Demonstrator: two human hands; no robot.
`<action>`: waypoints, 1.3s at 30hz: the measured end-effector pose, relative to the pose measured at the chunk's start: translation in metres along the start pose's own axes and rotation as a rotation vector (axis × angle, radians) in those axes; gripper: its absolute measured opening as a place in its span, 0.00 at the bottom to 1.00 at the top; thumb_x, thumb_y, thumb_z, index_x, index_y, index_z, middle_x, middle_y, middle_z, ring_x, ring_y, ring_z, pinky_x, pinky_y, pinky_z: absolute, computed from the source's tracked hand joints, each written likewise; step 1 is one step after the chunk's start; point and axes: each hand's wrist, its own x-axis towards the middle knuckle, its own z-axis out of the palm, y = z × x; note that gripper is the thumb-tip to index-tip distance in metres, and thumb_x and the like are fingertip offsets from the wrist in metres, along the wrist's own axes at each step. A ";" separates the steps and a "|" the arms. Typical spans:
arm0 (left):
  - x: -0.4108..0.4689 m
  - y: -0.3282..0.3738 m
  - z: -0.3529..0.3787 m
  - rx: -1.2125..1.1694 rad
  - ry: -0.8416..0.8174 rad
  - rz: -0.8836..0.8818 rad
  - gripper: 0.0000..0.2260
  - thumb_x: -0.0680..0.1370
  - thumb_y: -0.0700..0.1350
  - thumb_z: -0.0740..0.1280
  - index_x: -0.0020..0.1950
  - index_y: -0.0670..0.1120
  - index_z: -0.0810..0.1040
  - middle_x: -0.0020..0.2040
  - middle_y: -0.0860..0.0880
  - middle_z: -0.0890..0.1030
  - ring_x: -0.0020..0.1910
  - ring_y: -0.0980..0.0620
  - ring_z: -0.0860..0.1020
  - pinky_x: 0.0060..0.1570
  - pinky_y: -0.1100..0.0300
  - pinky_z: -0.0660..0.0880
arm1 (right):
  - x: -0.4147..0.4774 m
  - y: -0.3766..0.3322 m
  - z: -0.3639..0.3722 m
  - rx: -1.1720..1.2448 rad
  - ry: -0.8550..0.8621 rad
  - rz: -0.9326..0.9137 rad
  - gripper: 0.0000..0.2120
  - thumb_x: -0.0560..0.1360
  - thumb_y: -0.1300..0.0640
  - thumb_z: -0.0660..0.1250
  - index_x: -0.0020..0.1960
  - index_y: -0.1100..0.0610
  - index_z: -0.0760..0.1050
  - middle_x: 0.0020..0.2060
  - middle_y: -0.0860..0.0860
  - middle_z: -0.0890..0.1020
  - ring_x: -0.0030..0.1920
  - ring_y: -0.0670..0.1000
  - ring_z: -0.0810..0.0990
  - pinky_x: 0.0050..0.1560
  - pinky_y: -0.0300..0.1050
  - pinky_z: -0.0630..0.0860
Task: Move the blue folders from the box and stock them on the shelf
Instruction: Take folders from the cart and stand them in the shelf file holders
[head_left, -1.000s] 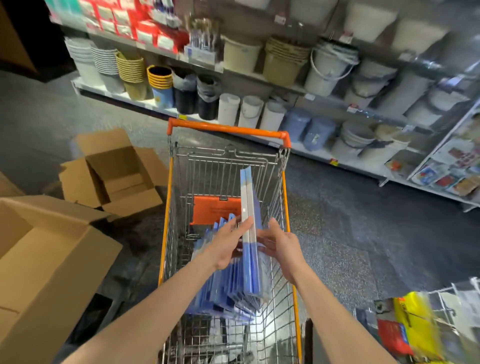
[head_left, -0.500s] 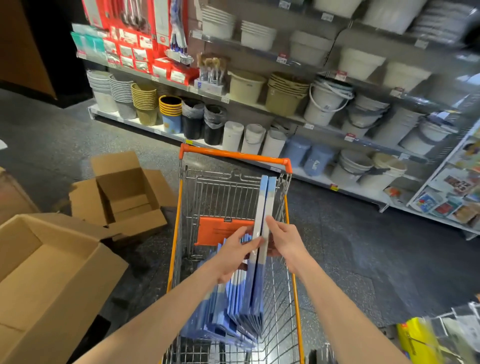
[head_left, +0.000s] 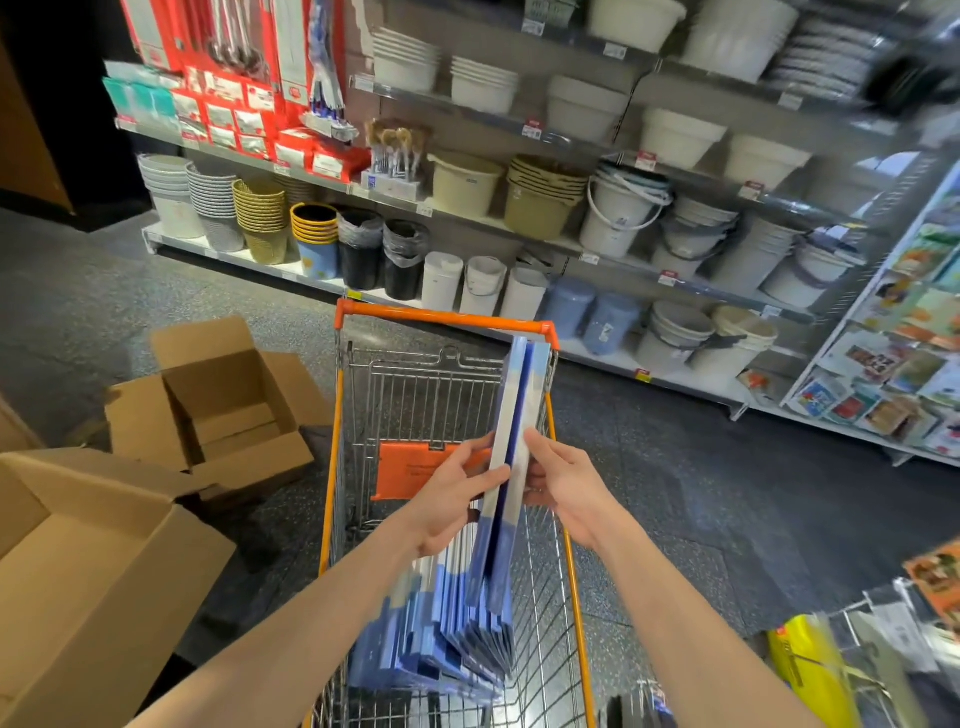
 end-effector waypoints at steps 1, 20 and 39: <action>-0.001 -0.001 0.001 -0.002 -0.006 -0.002 0.25 0.79 0.43 0.70 0.75 0.52 0.68 0.64 0.53 0.82 0.65 0.52 0.78 0.70 0.42 0.70 | -0.002 0.001 0.001 0.012 -0.005 0.002 0.18 0.84 0.49 0.57 0.60 0.57 0.81 0.47 0.56 0.87 0.41 0.50 0.85 0.38 0.41 0.79; 0.006 -0.024 -0.013 0.052 -0.006 -0.099 0.23 0.79 0.39 0.70 0.71 0.53 0.70 0.64 0.52 0.82 0.64 0.51 0.79 0.63 0.50 0.76 | 0.018 0.037 -0.008 0.112 -0.041 0.033 0.17 0.84 0.50 0.58 0.63 0.56 0.80 0.54 0.59 0.85 0.56 0.60 0.83 0.56 0.57 0.80; 0.024 -0.060 -0.023 0.047 -0.032 -0.239 0.23 0.79 0.40 0.70 0.71 0.53 0.70 0.62 0.49 0.83 0.64 0.47 0.79 0.69 0.38 0.69 | 0.033 0.065 -0.028 0.076 -0.074 0.071 0.13 0.82 0.52 0.63 0.59 0.57 0.83 0.53 0.60 0.85 0.54 0.59 0.84 0.59 0.55 0.80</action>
